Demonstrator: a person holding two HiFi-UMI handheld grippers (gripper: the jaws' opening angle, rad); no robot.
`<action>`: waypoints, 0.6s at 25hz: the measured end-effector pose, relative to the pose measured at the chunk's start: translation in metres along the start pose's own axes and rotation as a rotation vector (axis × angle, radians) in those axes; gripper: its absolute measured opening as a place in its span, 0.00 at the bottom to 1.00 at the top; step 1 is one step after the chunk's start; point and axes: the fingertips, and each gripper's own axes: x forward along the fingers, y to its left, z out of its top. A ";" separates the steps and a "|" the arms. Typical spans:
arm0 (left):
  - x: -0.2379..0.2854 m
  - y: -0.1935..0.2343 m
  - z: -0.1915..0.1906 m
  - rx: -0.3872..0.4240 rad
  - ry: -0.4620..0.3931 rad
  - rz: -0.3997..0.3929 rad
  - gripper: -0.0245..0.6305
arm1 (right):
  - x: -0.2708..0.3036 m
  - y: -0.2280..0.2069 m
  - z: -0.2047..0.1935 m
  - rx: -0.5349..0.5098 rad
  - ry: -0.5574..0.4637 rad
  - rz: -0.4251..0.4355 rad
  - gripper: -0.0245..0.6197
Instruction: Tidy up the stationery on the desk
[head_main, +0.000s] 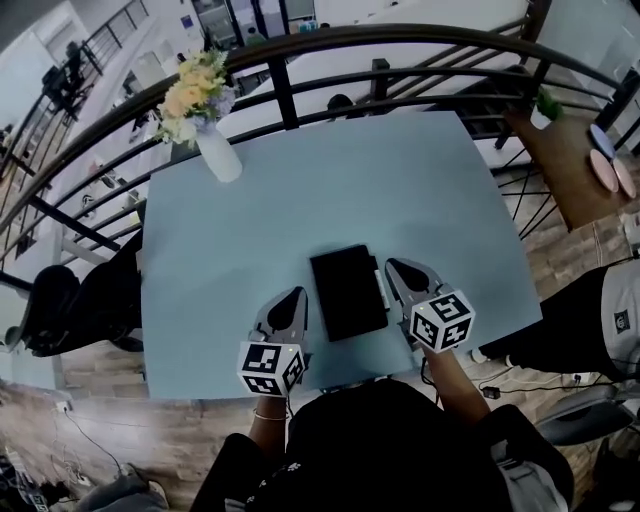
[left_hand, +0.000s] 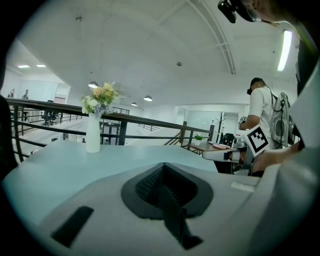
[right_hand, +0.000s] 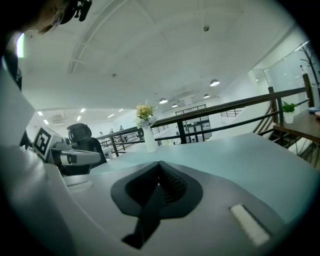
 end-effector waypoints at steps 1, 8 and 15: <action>-0.001 -0.002 0.003 0.005 -0.004 0.001 0.03 | -0.002 0.003 0.003 -0.012 -0.004 0.013 0.05; -0.002 -0.015 0.020 0.031 -0.026 0.001 0.03 | -0.012 0.027 0.018 -0.032 -0.035 0.095 0.05; 0.000 -0.024 0.027 0.042 -0.039 -0.004 0.03 | -0.019 0.039 0.024 -0.058 -0.040 0.139 0.05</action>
